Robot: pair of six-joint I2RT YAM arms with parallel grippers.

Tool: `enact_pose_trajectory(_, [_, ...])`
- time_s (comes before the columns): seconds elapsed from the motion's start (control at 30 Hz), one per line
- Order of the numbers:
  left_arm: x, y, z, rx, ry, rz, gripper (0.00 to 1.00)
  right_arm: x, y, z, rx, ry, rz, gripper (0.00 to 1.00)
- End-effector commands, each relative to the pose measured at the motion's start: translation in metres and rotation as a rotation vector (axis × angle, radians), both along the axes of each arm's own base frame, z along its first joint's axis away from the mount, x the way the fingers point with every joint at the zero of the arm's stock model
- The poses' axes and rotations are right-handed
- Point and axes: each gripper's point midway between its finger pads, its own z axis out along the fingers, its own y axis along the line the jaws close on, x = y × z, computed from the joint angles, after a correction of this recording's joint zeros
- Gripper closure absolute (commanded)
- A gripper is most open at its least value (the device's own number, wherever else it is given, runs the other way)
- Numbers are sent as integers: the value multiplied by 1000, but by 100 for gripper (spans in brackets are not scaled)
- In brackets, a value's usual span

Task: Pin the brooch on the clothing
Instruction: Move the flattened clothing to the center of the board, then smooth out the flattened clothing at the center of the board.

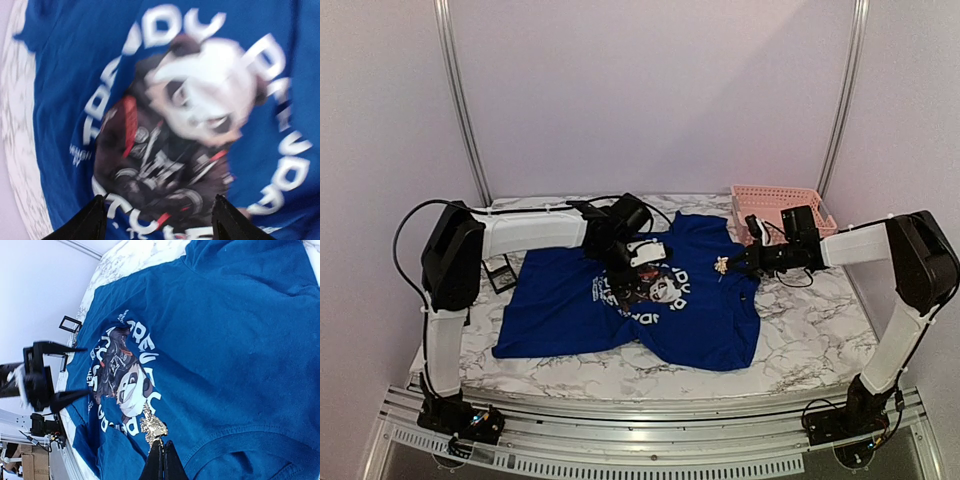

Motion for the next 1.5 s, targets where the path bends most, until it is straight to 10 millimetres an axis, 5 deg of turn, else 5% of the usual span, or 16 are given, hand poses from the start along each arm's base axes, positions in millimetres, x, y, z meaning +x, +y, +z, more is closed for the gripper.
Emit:
enact_pose_trajectory(0.0, [-65, -70, 20, -87, 136, -148, 33, -8, -11, 20, -34, -47, -22, 100])
enact_pose_trajectory(0.13, [-75, -86, 1, -94, 289, -79, 45, -13, -14, 29, -45, -64, -32, 100])
enact_pose_trajectory(0.6, [-88, -85, -40, -19, 390, -40, 40, -17, -18, 36, -78, -92, -24, 100])
enact_pose_trajectory(0.77, [-97, -85, -27, -48, 430, -35, 56, -21, -21, 34, -89, -95, -26, 100])
enact_pose_trajectory(1.07, [-113, -79, -25, -41, 502, -45, 66, -21, -22, 38, -94, -111, -30, 100])
enact_pose_trajectory(1.27, [-116, -86, -15, -77, 506, -65, 100, -23, -23, 41, -97, -121, -33, 100])
enact_pose_trajectory(1.47, [-125, -90, 14, -131, 500, -121, 100, -24, -23, 42, -97, -121, -32, 100])
